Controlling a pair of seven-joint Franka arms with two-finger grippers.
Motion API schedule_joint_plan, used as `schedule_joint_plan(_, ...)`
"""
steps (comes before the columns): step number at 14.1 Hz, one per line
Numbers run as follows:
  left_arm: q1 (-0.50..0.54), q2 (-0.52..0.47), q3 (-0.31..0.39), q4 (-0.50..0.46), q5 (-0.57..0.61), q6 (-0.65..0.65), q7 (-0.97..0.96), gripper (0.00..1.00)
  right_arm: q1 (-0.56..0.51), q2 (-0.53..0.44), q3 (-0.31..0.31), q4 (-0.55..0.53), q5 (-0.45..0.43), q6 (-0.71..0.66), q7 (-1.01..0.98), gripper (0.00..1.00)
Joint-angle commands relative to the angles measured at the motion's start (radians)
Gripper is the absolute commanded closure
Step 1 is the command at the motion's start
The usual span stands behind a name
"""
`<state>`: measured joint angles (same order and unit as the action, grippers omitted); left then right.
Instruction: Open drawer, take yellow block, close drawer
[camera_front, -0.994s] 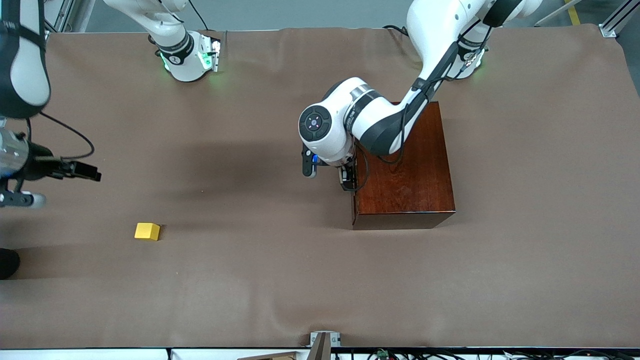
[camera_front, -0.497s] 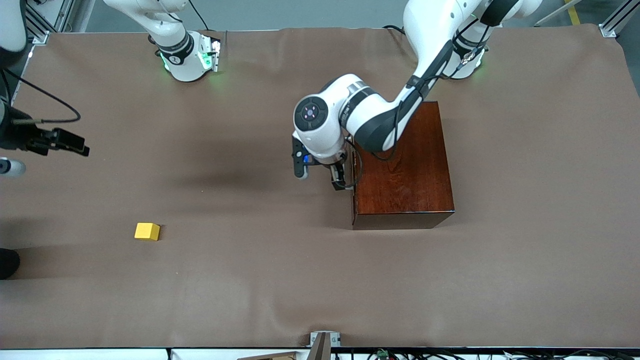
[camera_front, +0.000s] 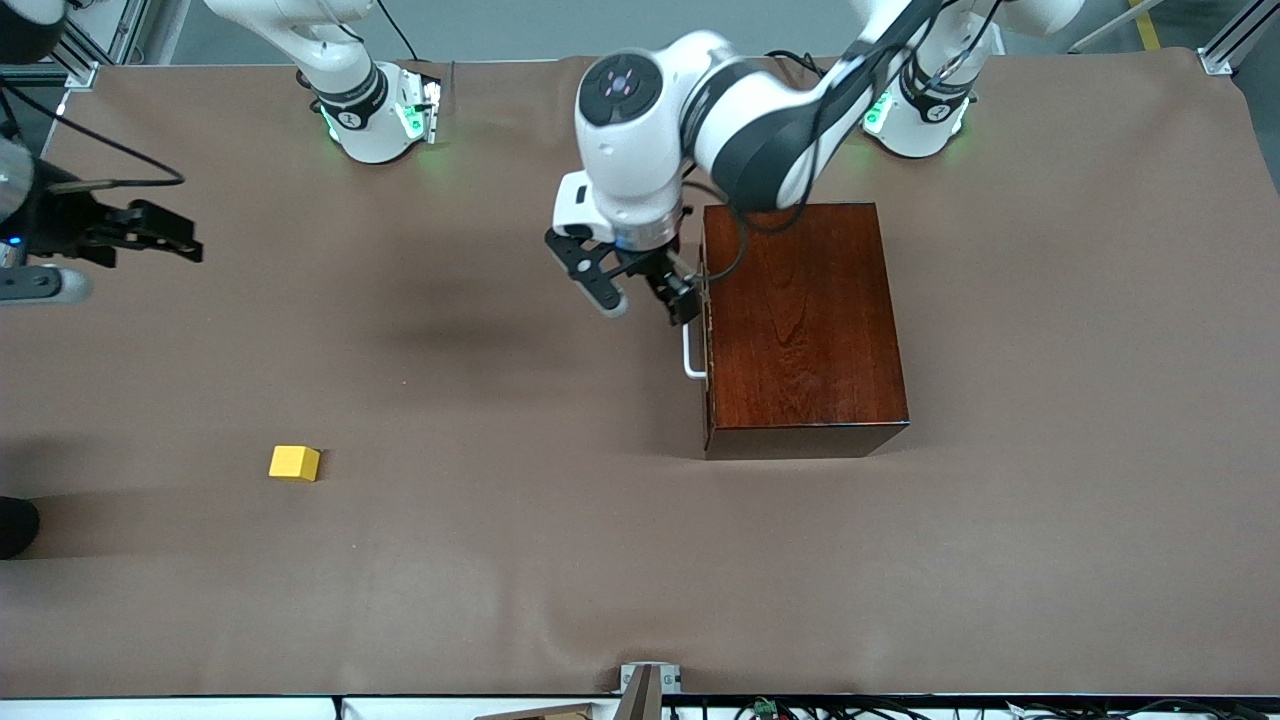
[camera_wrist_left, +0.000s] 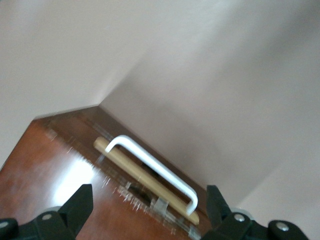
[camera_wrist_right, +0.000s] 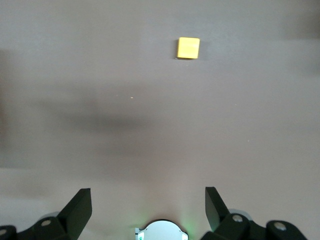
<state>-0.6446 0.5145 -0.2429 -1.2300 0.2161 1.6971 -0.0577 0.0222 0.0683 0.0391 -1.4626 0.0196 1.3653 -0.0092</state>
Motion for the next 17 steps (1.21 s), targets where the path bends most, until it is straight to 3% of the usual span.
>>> schedule_joint_plan(1, 0.052, -0.124, 0.034, -0.036, -0.014, -0.094, -0.046, 0.00, 0.013, -0.015, -0.010, -0.001, 0.005, -0.006, -0.002, 0.00)
schedule_joint_plan(6, 0.290, -0.274, 0.028, -0.048, -0.030, -0.235, -0.201, 0.00, 0.007, -0.015, -0.018, 0.002, -0.010, -0.005, 0.009, 0.00)
schedule_joint_plan(11, 0.566, -0.326, 0.053, -0.063, -0.202, -0.275, -0.188, 0.00, -0.004, -0.047, -0.035, 0.030, -0.009, -0.002, 0.047, 0.00)
schedule_joint_plan(14, 0.583, -0.395, 0.174, -0.146, -0.259, -0.264, -0.168, 0.00, -0.002, -0.045, -0.036, 0.016, -0.010, 0.044, 0.066, 0.00)
schedule_joint_plan(17, 0.600, -0.435, 0.185, -0.192, -0.261, -0.220, -0.122, 0.00, -0.036, -0.045, -0.039, -0.022, -0.003, 0.055, 0.064, 0.00)
